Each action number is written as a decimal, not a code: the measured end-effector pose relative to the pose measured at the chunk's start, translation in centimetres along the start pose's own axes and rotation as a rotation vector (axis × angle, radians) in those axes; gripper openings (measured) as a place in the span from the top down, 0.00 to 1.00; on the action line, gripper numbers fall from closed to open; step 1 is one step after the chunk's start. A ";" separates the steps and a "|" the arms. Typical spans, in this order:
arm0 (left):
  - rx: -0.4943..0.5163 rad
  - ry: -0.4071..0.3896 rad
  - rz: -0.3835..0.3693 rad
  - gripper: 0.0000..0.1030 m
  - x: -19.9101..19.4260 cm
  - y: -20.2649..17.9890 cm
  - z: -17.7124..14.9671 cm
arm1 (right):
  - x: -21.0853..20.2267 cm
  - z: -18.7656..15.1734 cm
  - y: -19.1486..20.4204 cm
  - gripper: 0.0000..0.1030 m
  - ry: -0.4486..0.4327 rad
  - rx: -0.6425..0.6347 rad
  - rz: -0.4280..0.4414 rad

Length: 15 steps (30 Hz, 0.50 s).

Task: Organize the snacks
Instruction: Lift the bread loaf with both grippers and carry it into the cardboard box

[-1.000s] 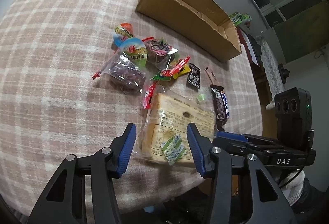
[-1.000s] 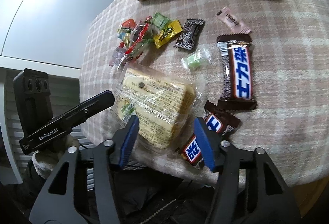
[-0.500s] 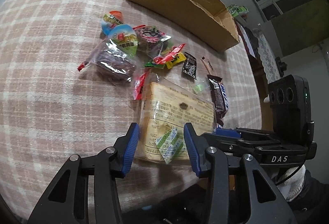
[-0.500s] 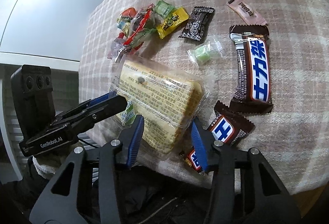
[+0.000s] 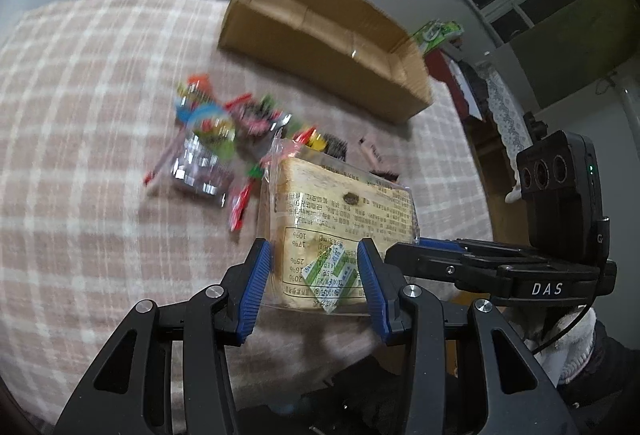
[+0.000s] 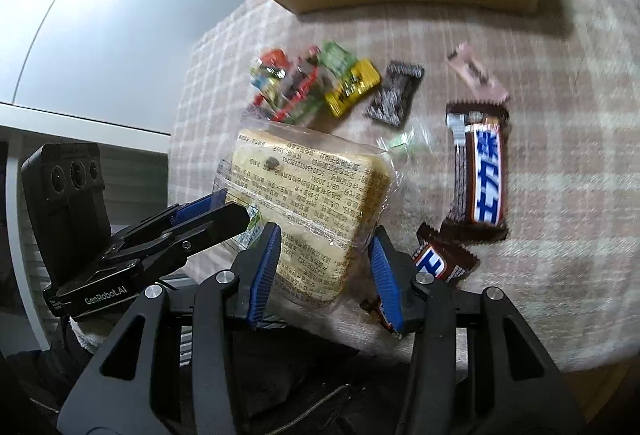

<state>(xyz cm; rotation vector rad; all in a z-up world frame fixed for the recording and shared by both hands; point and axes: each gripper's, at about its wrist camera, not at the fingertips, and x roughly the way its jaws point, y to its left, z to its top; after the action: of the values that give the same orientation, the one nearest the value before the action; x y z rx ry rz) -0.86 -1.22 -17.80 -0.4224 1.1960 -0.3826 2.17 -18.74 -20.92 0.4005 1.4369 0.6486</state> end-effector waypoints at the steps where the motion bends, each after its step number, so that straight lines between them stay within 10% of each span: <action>1: 0.008 -0.012 -0.002 0.59 -0.3 -0.3 0.4 | -0.6 0.4 0.2 0.54 -0.013 -0.001 0.003; 15: 0.083 -0.123 -0.048 0.59 -0.9 -3.1 7.0 | -6.3 6.7 1.4 0.54 -0.158 -0.036 -0.019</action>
<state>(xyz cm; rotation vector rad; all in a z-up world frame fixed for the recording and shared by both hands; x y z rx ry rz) 5.31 -2.59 -13.34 -0.3977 1.0482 -0.4396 8.50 -20.77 -14.45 0.4010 1.2764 0.6134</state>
